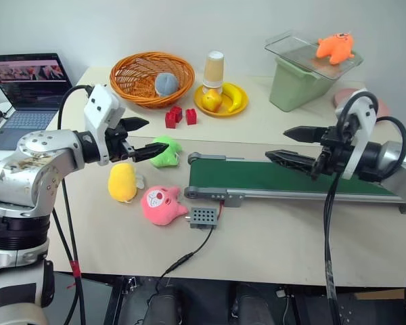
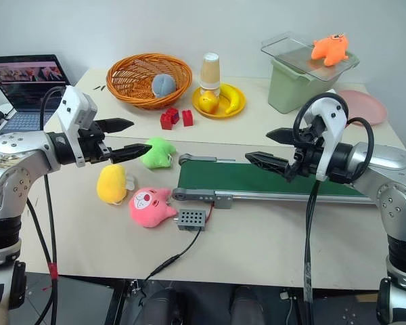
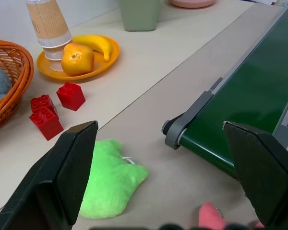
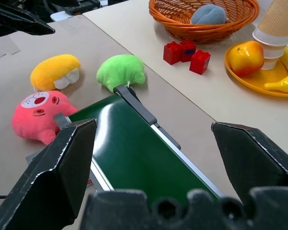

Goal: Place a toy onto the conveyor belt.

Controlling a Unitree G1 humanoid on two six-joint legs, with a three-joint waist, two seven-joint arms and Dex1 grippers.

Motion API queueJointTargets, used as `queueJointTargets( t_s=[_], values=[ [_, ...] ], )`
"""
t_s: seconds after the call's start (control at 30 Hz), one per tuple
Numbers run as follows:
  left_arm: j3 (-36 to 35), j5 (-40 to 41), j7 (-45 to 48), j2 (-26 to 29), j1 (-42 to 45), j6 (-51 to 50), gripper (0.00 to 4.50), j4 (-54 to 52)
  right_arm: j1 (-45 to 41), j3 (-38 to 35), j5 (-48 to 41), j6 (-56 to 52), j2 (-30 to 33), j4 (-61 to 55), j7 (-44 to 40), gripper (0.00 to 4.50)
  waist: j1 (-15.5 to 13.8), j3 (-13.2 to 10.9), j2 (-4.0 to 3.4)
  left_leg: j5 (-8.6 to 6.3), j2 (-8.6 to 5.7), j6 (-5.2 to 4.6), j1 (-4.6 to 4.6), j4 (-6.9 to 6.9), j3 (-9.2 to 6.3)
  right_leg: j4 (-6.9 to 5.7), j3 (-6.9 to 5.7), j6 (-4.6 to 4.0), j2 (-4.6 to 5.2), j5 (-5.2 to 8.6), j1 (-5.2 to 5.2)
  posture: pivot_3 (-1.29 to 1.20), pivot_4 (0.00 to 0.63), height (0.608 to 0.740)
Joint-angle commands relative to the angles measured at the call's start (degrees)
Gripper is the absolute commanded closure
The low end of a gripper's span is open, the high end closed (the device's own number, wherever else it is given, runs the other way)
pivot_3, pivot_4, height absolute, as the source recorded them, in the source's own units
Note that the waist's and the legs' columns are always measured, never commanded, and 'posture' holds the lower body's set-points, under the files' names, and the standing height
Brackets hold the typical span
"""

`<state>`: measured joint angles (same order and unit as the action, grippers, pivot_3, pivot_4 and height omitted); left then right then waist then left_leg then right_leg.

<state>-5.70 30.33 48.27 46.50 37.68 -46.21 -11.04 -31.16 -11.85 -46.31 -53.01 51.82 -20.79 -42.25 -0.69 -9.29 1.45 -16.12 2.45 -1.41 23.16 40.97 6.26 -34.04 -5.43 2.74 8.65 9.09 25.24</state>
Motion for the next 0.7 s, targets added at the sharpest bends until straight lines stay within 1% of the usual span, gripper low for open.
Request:
queueJointTargets(
  t_s=[0.03, 0.2, 0.27, 0.37, 0.47, 0.63, 0.7],
  values=[
    [-0.71, -0.76, 0.77, 0.92, 0.14, 2.76, 0.06, -1.47, -1.20, -1.93, 0.01, 0.66, 0.99, -0.62, -0.18, 0.00, 0.00, 0.00, 0.00, 0.00, 0.00, 0.00, 0.00, 0.00, 0.00, 0.00, 0.00, 0.00, 0.00, 0.00, 0.00, 0.00, 0.150, 0.740],
    [-1.86, 0.59, 1.67, 1.38, 0.18, 1.57, 0.06, -0.68, -0.61, -1.89, -0.02, 0.37, 0.96, -0.70, -0.33, 0.00, -0.01, 0.00, 0.00, 0.00, 0.00, 0.00, 0.00, 0.00, 0.00, 0.01, 0.00, 0.00, 0.00, 0.00, 0.00, 0.00, 0.150, 0.740],
    [-2.53, 0.41, 1.13, 2.84, 0.56, -0.83, 0.06, 1.23, -0.44, -1.79, -0.62, -0.22, 0.97, -0.65, -0.74, 0.00, 0.01, 0.00, 0.00, 0.00, 0.00, 0.00, 0.00, 0.00, 0.00, 0.01, 0.00, 0.00, 0.00, 0.00, 0.00, 0.00, 0.150, 0.740],
    [-3.80, -1.81, -0.02, 6.07, 0.39, -1.54, 0.06, 6.25, -0.19, -1.62, -0.69, -0.22, 0.50, -0.56, -0.76, 0.00, 0.13, 0.00, 0.00, 0.00, 0.00, 0.00, -0.02, -0.01, 0.00, -0.01, 0.00, 0.00, 0.00, 0.00, 0.01, 0.00, 0.150, 0.740],
    [-5.85, -1.42, -0.43, 8.84, -0.14, -4.25, 0.06, 9.65, 0.02, -1.13, -0.23, 0.29, 0.06, -0.22, -0.93, 0.00, 0.39, 0.00, 0.00, 0.00, 0.04, 0.00, -0.03, -0.03, 0.00, 0.00, 0.02, 0.00, -0.05, 0.00, 0.02, 0.00, 0.150, 0.740],
    [-4.92, -3.28, -2.27, 12.39, -0.78, -9.54, 0.06, 13.94, -0.15, -0.54, 0.57, 1.19, -0.47, 0.46, -1.29, 0.00, 0.08, 0.00, 0.00, 0.00, 0.04, 0.00, -0.01, -0.02, 0.00, 0.00, 0.01, 0.00, -0.06, 0.01, 0.02, 0.00, 0.150, 0.740],
    [-4.75, -3.22, -2.78, 12.37, -0.74, -11.12, 0.06, 14.58, 0.04, -0.58, 0.77, 1.33, -0.65, 0.35, -1.25, 0.00, 0.01, 0.00, 0.00, 0.00, 0.04, 0.01, -0.01, -0.02, 0.00, -0.01, 0.02, 0.00, -0.06, 0.01, 0.02, 0.00, 0.150, 0.740]
  ],
)
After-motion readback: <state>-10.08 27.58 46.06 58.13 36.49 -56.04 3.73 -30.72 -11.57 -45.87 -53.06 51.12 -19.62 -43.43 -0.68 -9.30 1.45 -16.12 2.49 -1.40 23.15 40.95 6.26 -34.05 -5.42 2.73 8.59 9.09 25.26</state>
